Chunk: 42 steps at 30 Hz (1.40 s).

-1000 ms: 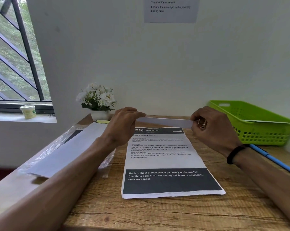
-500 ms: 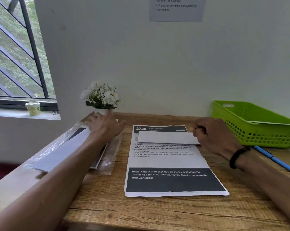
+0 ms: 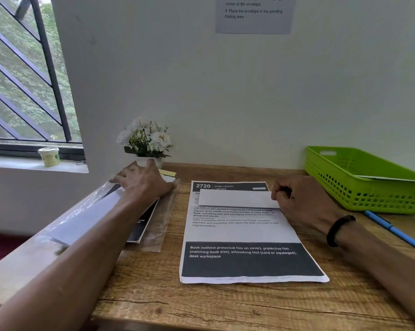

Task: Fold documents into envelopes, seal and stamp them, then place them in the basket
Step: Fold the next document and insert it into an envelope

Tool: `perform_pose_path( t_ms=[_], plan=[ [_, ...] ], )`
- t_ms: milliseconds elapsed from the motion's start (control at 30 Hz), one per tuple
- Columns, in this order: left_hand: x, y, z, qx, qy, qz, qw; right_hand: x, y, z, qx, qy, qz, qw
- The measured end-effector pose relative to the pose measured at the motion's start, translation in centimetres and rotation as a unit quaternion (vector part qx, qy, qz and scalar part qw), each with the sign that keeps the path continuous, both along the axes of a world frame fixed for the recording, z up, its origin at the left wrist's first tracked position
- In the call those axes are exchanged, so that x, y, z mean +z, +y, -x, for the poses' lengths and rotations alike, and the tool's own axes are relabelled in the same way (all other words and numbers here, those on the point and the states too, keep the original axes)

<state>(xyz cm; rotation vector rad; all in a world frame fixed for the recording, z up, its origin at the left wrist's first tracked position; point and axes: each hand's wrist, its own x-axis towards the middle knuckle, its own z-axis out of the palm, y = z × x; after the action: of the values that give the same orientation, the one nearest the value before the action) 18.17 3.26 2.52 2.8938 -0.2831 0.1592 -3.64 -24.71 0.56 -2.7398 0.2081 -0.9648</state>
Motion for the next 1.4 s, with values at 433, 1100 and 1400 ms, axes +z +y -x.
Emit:
perform_pose_path(
  t_ms=[433, 1100, 1400],
  plan=[
    [-0.2, 0.2, -0.8, 0.000, 0.004, 0.012, 1.000, 0.2, 0.2, 0.1, -0.010, 0.017, -0.019, 1.000],
    [0.1, -5.6, 9.7, -0.398, -0.196, 0.064, 0.894, 1.3, 2.1, 0.4, 0.117, -0.066, -0.388, 0.912],
    [-0.2, -5.9, 9.9, -0.468, -0.228, 0.072, 0.851, 1.0, 2.0, 0.2, 0.149, -0.043, -0.484, 0.861]
  ],
)
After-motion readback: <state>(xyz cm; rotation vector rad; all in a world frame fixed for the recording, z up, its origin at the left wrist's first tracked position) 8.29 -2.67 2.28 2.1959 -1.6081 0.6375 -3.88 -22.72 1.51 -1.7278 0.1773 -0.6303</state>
